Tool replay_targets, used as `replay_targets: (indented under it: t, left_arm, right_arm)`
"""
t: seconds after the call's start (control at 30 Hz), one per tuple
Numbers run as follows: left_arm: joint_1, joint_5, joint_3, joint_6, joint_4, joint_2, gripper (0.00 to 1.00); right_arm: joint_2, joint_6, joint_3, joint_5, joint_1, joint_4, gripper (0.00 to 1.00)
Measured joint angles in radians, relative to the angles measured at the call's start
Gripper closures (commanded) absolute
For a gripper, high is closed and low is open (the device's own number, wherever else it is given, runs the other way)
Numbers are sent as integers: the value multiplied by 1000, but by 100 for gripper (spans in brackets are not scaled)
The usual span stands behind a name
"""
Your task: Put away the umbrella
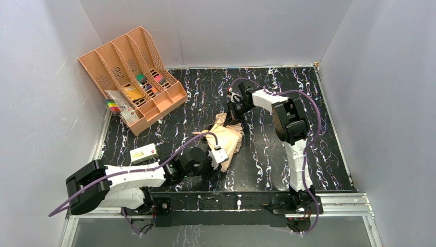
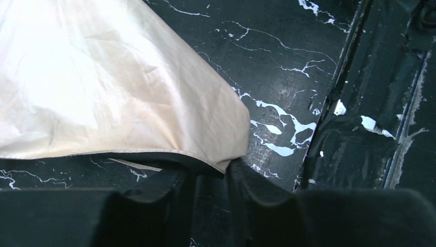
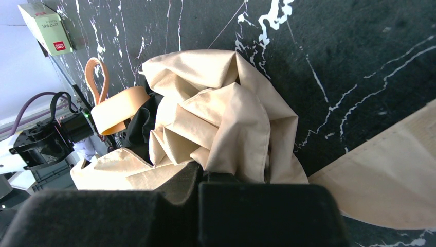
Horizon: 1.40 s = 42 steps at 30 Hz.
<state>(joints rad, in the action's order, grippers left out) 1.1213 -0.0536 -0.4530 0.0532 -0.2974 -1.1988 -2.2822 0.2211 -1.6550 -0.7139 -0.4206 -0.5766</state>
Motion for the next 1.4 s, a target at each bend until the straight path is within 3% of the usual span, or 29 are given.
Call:
replay_targets:
  t: [0.1,0.17,0.33,0.67,1.03,1.27,1.4]
  left_arm:
    - [0,-23,0,-32,-2,14,97]
    - [0,-41,0,-69,-10,25,100]
    - [-1,-71,-20,-170,-13,31,100]
    - [51,-75,-222,-304,-8,16,100]
    - [182,58,-160,-422,60,26,100]
    - [228,112,-87,-502,115,103,71]
    - [255,113,-36,-560,140,158,66]
  right_arm:
    - [0,0,0,0,0,0,100]
    - [0,0,0,0,0,0,100]
    - [0,0,0,0,1,3,100]
    - [0,0,0,-2,6,8,100]
    - [-3,0,-2,-7,8,6,100]
    - [-4,0,-4,-8,9,3,100]
    - [-4,-1,-5,-7,9,2,100]
